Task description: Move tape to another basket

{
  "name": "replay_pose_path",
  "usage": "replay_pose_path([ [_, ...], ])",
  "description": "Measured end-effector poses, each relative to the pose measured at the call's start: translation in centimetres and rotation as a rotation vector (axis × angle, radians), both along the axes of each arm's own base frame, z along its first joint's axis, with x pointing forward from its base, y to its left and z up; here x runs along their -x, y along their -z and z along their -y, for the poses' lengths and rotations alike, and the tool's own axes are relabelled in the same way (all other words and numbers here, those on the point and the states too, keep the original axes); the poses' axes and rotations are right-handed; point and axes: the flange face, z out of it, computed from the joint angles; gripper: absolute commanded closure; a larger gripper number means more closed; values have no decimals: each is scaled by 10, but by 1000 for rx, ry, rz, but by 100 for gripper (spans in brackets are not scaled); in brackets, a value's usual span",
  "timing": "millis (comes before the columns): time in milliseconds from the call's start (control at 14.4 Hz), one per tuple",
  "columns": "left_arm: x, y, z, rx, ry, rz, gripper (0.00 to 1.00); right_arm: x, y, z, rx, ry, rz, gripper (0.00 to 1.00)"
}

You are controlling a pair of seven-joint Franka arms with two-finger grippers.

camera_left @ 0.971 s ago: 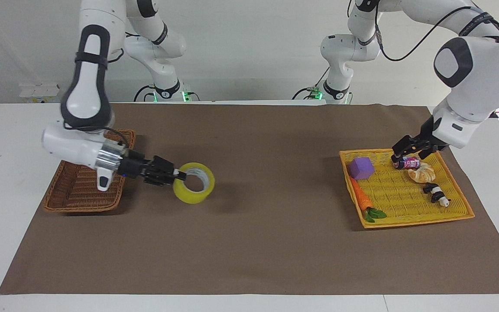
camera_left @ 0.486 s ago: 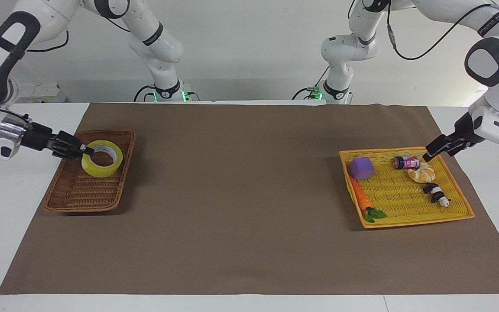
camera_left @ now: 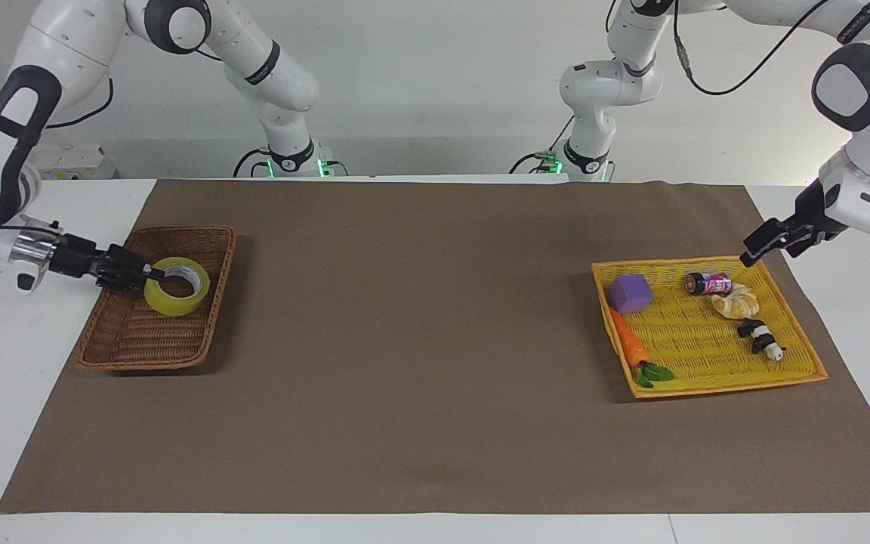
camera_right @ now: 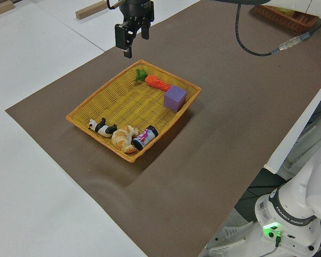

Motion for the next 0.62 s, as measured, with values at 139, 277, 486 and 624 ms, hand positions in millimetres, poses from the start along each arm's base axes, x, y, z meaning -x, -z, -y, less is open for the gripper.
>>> replay_pose_path([
  [139,13,-27,19,-44,42,-12,0,1,2,1,8,-3,5,72],
  [277,23,-50,35,-71,72,11,0,2,2,2,23,-16,-1,0],
  [486,29,-58,38,-77,78,24,0,2,0,6,63,-24,0,0],
  [624,30,-61,38,-77,79,28,1,-3,-14,6,135,-52,24,0],
])
